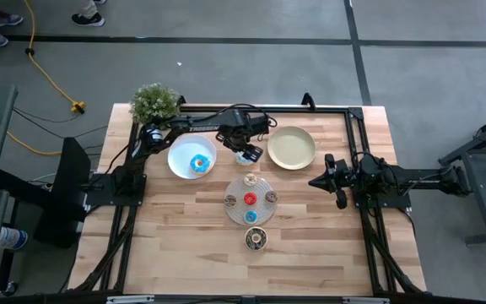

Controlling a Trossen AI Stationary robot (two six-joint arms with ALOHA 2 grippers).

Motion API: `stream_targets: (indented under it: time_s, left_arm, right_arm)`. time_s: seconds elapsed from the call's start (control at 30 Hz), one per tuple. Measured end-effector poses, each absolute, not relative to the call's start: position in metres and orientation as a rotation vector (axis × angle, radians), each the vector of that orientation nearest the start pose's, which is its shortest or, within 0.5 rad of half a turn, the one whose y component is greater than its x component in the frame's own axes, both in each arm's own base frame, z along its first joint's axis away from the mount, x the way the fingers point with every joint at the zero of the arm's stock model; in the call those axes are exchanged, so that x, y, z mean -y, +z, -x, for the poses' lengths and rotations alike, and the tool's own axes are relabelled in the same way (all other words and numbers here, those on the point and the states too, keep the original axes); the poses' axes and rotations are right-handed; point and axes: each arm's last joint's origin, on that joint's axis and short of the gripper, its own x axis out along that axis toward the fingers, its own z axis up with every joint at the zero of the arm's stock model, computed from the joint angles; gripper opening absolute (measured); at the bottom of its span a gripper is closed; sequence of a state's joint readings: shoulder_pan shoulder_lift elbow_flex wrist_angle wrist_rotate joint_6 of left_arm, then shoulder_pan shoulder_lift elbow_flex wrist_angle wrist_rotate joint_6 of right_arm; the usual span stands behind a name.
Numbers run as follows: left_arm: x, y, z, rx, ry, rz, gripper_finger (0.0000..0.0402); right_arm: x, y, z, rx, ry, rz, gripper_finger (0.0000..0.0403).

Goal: Pick & Place donuts
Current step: Put the big white donut on the white plate

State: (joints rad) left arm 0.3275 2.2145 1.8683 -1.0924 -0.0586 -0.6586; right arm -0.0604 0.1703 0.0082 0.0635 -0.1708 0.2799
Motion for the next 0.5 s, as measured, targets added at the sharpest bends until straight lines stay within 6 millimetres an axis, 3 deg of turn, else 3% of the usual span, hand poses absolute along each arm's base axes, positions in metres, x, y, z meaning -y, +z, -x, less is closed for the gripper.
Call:
stream_targets:
  time_s: [0.5]
  left_arm:
    - [-0.145,0.177,-0.424,-1.301,0.772,0.74,0.0229]
  right_arm:
    - [0.002,0.158,-0.107,-0.114,0.096,-0.291,0.0]
